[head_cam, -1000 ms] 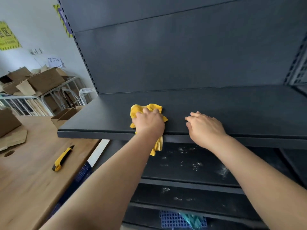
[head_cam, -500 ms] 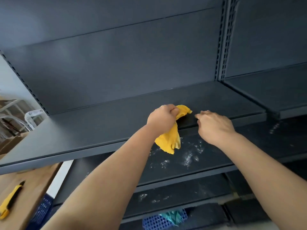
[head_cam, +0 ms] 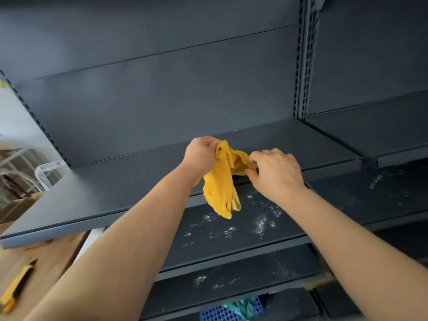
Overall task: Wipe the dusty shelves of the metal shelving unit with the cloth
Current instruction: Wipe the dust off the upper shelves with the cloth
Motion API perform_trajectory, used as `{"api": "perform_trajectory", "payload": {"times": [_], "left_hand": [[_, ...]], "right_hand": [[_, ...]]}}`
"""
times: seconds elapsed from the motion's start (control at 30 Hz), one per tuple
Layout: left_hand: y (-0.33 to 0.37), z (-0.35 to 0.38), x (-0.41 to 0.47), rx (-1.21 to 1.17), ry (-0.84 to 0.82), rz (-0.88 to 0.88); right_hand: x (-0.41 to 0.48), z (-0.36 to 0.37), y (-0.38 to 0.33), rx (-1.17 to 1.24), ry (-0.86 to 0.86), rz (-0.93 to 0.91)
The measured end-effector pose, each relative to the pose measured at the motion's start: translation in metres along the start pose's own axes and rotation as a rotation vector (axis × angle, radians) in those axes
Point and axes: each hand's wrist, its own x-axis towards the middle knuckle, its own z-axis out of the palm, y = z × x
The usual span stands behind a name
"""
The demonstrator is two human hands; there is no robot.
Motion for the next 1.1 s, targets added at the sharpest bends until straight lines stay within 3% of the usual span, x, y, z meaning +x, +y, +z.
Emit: {"api": "perform_trajectory", "payload": {"times": [0.13, 0.3, 0.53, 0.77, 0.93, 1.1], "left_hand": [[-0.011, -0.006, -0.003, -0.238, 0.009, -0.136], [-0.009, -0.026, -0.008, -0.531, 0.035, -0.158], [-0.031, -0.063, 0.008, -0.364, 0.269, -0.232], [-0.046, -0.068, 0.003, -0.479, 0.193, -0.342], [-0.052, -0.079, 0.0, -0.477, 0.125, -0.259], [-0.07, -0.106, 0.011, -0.2, 0.344, -0.18]], "right_hand": [[0.004, 0.006, -0.013, 0.006, -0.008, -0.007], [0.016, 0.017, -0.026, -0.055, 0.003, -0.029], [0.029, 0.027, -0.025, -0.164, -0.028, -0.015], [0.037, 0.034, -0.065, -0.039, -0.026, -0.146], [0.043, 0.044, -0.09, -0.094, -0.028, -0.185], [0.056, 0.045, -0.092, -0.106, 0.022, -0.144]]}}
